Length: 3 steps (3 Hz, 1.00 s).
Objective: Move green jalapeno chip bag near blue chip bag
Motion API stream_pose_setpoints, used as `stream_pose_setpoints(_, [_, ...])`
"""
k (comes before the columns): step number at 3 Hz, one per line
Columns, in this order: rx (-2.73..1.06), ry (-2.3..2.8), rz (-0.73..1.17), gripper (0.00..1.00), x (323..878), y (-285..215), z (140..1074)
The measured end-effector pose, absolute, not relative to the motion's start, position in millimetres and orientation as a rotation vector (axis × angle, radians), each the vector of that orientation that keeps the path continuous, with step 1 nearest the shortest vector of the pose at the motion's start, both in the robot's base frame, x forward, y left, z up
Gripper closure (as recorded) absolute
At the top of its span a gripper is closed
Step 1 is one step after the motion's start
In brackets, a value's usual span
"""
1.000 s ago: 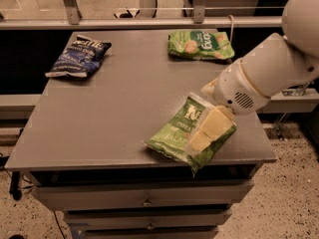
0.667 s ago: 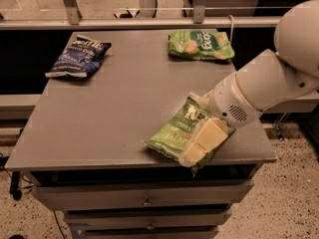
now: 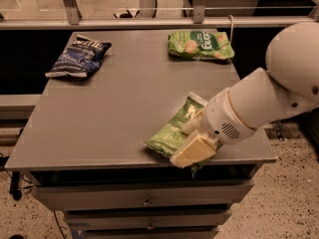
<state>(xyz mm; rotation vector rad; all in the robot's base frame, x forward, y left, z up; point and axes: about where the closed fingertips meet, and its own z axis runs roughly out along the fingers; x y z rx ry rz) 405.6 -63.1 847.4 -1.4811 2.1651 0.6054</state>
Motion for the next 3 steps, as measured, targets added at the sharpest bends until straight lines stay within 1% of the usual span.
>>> stream_pose_setpoints(1, [-1.496,2.166,0.617,0.64,391,-53,841])
stream_pose_setpoints(2, [-1.516,2.159,0.59,0.88,390,-51,841])
stream_pose_setpoints(3, [-1.578,2.11,0.485,1.0,415,-54,854])
